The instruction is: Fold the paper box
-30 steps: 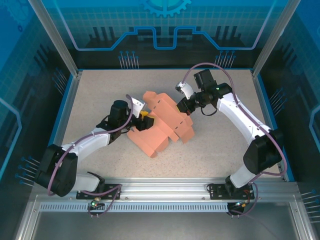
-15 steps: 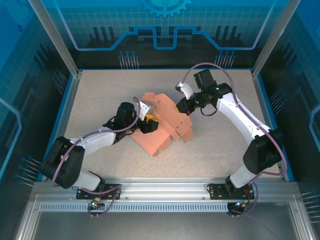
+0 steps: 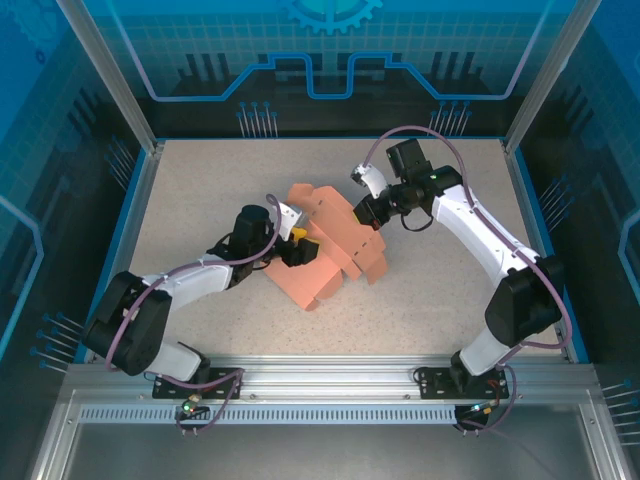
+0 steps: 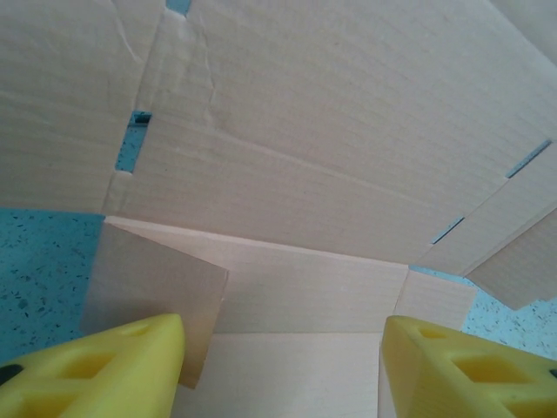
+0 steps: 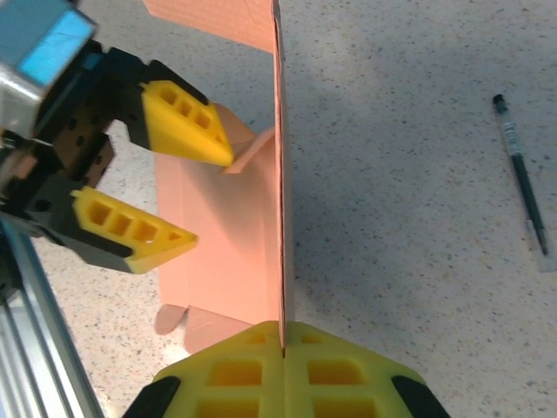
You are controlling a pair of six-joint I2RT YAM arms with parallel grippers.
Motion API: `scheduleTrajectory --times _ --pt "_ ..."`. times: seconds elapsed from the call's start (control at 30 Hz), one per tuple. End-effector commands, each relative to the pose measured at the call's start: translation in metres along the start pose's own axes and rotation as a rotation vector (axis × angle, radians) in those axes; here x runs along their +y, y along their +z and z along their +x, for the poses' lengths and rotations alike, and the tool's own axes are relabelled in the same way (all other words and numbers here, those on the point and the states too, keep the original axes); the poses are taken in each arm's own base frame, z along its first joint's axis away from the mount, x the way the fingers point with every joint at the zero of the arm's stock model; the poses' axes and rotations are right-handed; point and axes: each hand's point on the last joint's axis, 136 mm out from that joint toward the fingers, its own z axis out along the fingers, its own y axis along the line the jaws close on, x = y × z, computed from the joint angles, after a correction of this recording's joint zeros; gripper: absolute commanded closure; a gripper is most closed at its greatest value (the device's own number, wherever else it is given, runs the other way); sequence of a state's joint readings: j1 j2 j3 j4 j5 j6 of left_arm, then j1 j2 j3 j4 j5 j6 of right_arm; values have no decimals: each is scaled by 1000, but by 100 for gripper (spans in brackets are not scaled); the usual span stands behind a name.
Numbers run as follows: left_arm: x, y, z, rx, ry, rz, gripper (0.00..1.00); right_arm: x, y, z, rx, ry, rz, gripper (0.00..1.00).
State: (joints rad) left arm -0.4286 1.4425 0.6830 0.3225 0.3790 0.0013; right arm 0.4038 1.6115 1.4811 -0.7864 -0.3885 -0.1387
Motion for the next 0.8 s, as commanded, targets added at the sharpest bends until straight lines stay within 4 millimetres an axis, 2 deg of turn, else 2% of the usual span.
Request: scheduleTrajectory --times 0.0,0.23,0.43,0.63,0.77 --pt "-10 -9 -5 -23 -3 19 35 -15 0 4 28 -4 74 100" --pt "-11 -21 -8 -35 -32 10 33 -26 4 12 74 -31 133 100" --pt "-7 -35 -18 -89 -55 -16 32 -30 7 17 106 -104 189 100" --pt "15 -52 -26 -144 -118 -116 32 -29 11 16 137 -194 256 100" --pt "39 -64 -26 -174 -189 -231 32 -30 17 16 171 -293 341 100"
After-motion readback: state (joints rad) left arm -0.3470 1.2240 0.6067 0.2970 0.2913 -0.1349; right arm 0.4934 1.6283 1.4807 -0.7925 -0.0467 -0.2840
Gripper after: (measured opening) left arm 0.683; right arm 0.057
